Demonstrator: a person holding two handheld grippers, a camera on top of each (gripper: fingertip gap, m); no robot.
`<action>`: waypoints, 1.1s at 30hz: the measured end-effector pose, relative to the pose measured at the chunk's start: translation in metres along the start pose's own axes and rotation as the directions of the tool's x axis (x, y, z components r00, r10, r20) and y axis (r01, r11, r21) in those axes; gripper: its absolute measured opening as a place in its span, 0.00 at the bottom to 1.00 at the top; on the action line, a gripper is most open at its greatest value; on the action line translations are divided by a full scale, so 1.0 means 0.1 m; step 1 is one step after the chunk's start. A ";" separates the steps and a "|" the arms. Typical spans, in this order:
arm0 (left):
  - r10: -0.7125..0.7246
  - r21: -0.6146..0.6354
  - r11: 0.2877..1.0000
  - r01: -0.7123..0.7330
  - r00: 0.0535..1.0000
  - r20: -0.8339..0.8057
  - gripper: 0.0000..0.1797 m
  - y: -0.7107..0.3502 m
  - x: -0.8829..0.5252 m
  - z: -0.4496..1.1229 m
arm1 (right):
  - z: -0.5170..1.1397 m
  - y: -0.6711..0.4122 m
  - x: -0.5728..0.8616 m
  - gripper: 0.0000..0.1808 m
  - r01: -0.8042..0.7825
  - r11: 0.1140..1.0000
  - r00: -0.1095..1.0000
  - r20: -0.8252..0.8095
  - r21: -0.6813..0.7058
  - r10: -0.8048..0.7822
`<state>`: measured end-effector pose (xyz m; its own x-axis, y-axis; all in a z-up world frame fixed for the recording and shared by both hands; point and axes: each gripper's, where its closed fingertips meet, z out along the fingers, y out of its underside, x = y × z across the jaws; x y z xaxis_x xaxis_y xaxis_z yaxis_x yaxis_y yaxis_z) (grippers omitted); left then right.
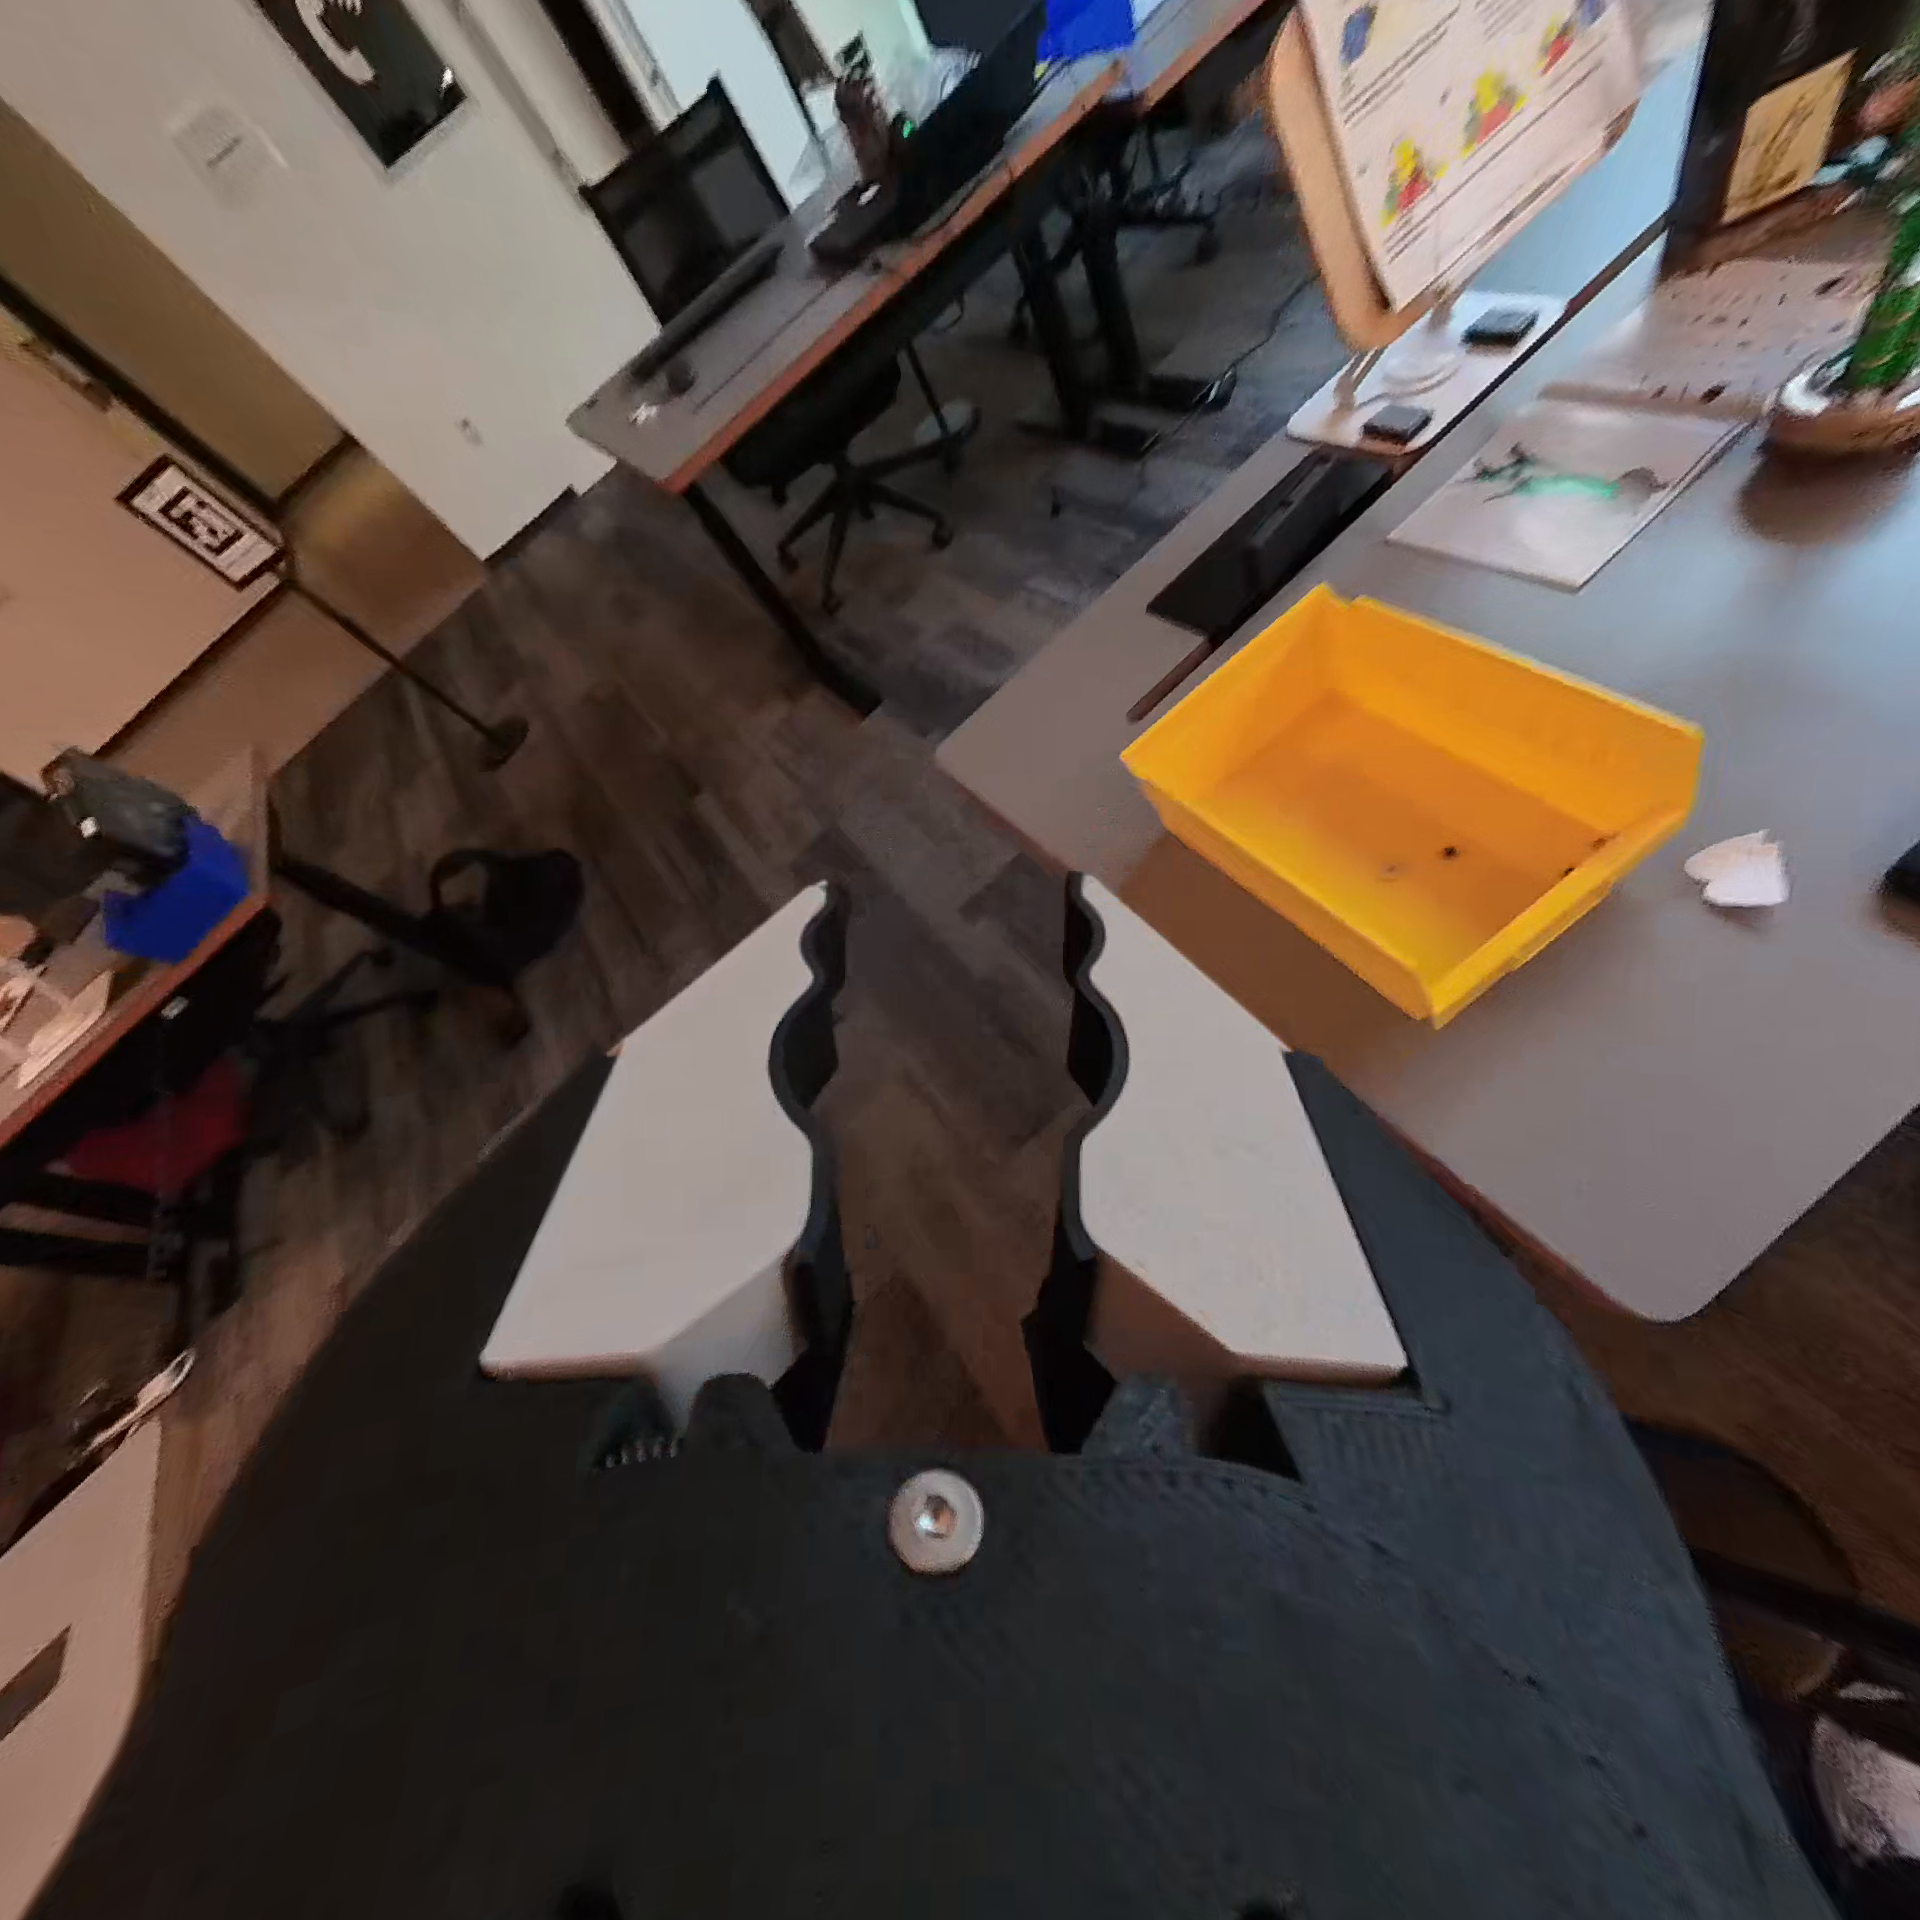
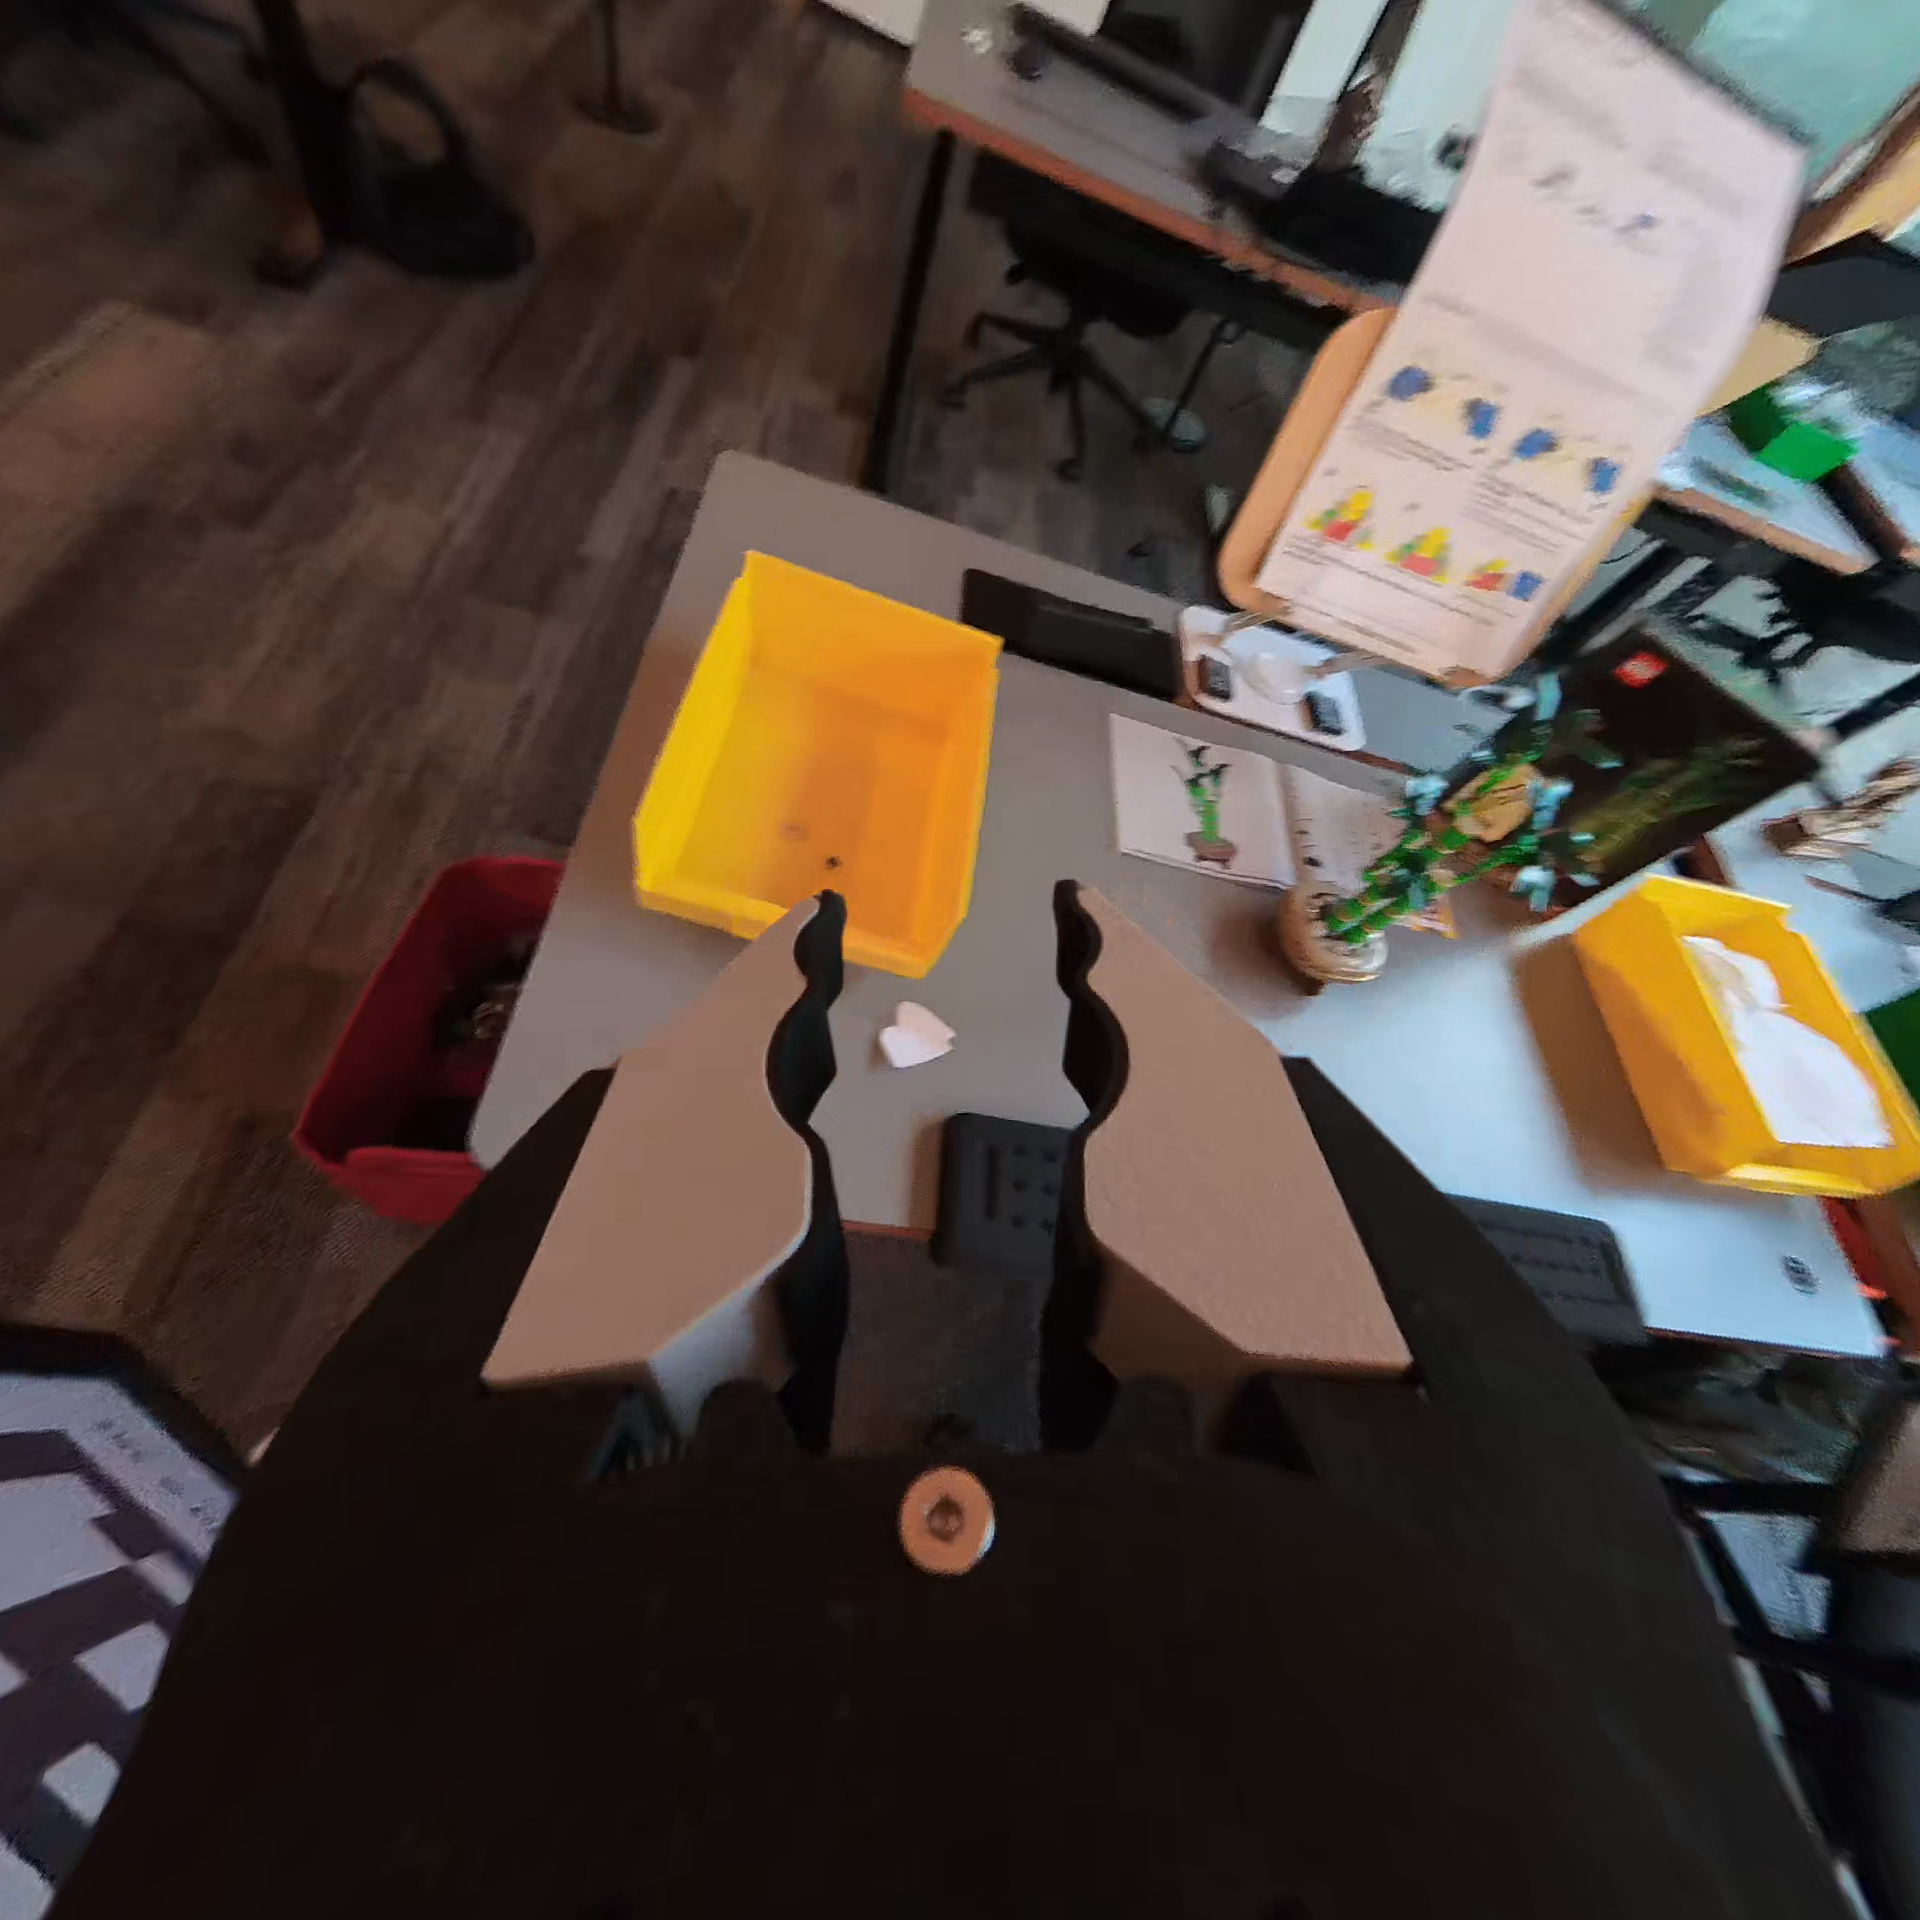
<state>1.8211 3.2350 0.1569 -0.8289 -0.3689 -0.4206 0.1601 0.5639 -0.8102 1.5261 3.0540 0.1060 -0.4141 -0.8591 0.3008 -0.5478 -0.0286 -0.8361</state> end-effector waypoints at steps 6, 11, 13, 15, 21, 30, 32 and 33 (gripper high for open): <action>-0.053 -0.037 0.998 0.051 0.998 -0.034 0.25 0.29 -0.21 0.05 | 0.02 -0.20 -0.25 0.26 -0.073 0.997 0.997 0.035 0.022 0.072; -0.245 0.020 0.964 0.266 0.914 -0.324 0.28 0.50 -0.34 0.12 | -0.19 -0.47 -0.33 0.27 -0.196 0.978 0.980 -0.025 0.064 0.198; -0.289 0.018 0.944 0.329 0.854 -0.433 0.31 0.70 -0.51 0.09 | -0.30 -0.64 -0.47 0.28 -0.257 0.958 0.962 -0.063 0.129 0.266; -0.295 0.003 0.938 0.345 0.807 -0.511 0.33 0.98 -0.76 0.06 | -0.38 -0.81 -0.64 0.28 -0.287 0.939 0.939 -0.136 0.192 0.315; -0.326 -0.174 0.941 0.289 0.651 -0.685 0.42 2.05 -1.66 -0.01 | -0.03 -1.65 -1.60 0.33 -0.353 0.857 0.874 -0.196 0.375 0.445; -0.229 -0.161 0.973 0.164 0.711 -0.665 0.48 2.45 -2.84 0.55 | 1.57 -2.02 -2.82 0.43 -0.296 0.955 0.938 -0.177 0.034 0.297; -0.211 -0.153 0.978 0.145 0.705 -0.677 0.50 2.35 -2.87 0.76 | 1.85 -2.03 -2.97 0.43 -0.351 0.936 0.930 -0.123 -0.017 0.347; -0.182 -0.139 0.983 0.118 0.706 -0.684 0.51 2.29 -2.86 0.88 | 1.99 -2.03 -3.01 0.44 -0.391 0.920 0.915 -0.117 -0.033 0.385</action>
<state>2.1416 3.4050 0.0554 -0.9813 0.1425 0.1294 -0.0150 0.6135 -0.7896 1.9067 3.2167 0.0937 -0.6749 -0.7379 0.0067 -0.3656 0.3265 -0.8716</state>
